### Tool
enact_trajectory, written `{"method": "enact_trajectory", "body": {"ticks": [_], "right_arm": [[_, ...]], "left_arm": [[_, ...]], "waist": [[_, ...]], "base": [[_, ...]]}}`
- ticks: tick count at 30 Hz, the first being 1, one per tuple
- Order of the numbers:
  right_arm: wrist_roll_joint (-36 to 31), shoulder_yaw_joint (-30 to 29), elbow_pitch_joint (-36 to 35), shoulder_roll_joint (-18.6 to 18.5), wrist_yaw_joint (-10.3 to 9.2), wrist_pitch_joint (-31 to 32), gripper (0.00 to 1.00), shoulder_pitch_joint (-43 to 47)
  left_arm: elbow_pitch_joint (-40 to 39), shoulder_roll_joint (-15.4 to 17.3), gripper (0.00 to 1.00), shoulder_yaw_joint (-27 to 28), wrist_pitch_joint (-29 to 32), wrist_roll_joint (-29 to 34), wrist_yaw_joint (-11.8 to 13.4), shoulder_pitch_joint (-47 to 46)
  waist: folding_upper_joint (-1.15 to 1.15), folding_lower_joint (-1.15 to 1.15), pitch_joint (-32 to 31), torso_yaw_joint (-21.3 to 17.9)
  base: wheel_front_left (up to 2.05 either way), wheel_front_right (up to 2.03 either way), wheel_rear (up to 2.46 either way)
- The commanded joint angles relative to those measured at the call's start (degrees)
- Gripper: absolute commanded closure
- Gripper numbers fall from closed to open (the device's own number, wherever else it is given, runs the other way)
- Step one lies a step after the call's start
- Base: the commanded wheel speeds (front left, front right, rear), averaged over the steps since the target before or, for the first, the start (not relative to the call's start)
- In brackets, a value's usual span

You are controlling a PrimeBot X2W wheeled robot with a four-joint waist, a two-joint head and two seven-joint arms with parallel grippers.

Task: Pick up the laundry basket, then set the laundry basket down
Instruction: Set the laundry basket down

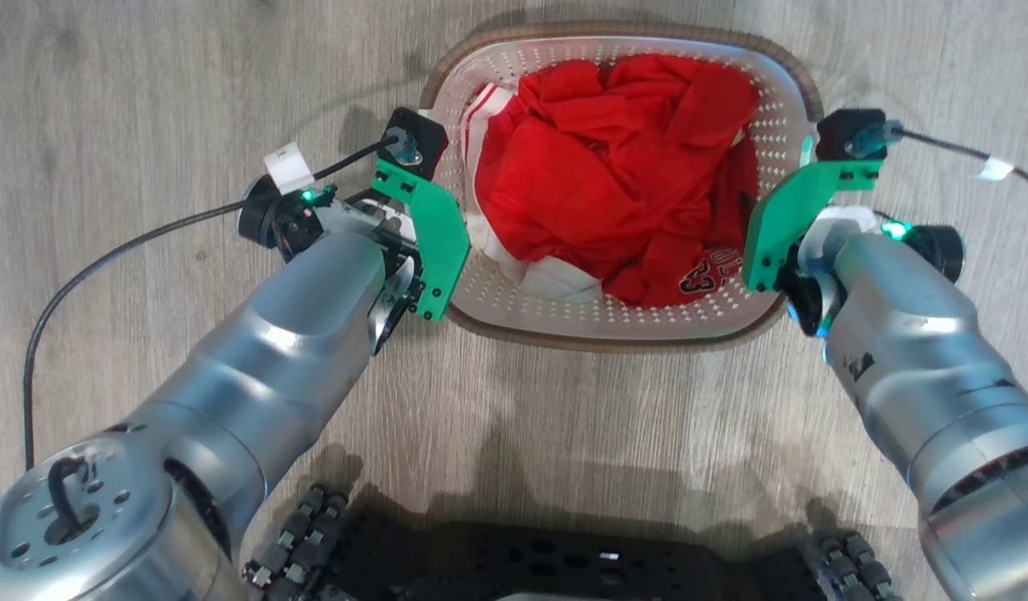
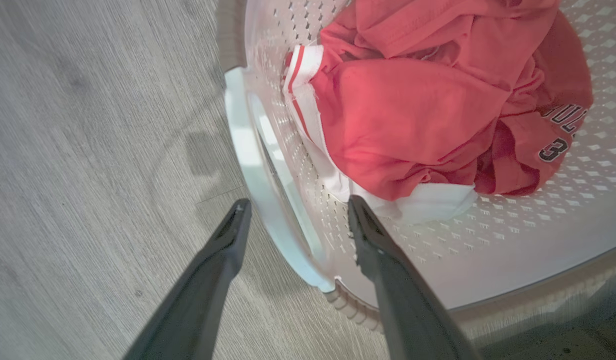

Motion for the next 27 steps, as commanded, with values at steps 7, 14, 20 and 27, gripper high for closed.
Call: {"method": "enact_trajectory", "body": {"ticks": [7,14,20,27], "right_arm": [[-4.4,-1.4,-0.7,1.7,0.25,0.3,0.00,4.7],[-9.5,-5.3,-0.7,1.7,0.25,1.4,0.00,6.4],[-10.8,-7.1,-0.7,1.7,0.25,0.5,0.00,8.4],[-7.4,-6.4,-3.0,1.7,0.25,-4.3,0.00,12.1]], "left_arm": [[0.2,1.0,0.00,0.3,-0.5,0.4,0.0,1.5],[1.0,1.0,0.00,0.3,-0.2,0.5,-0.4,3.7],[2.1,1.0,0.00,0.3,-1.2,-0.6,-0.9,7.2],[3.8,1.0,0.00,1.1,-7.3,-2.9,-1.4,11.3]], "waist": [[0.00,0.00,-2.4,-0.7],[0.00,0.00,-6.9,-1.3],[0.00,0.00,-13.7,-1.9],[0.00,0.00,-24.8,-2.6]], "base": [[0.00,0.00,0.00],[0.00,0.00,0.00],[0.00,0.00,0.00],[0.00,0.00,0.00]]}}
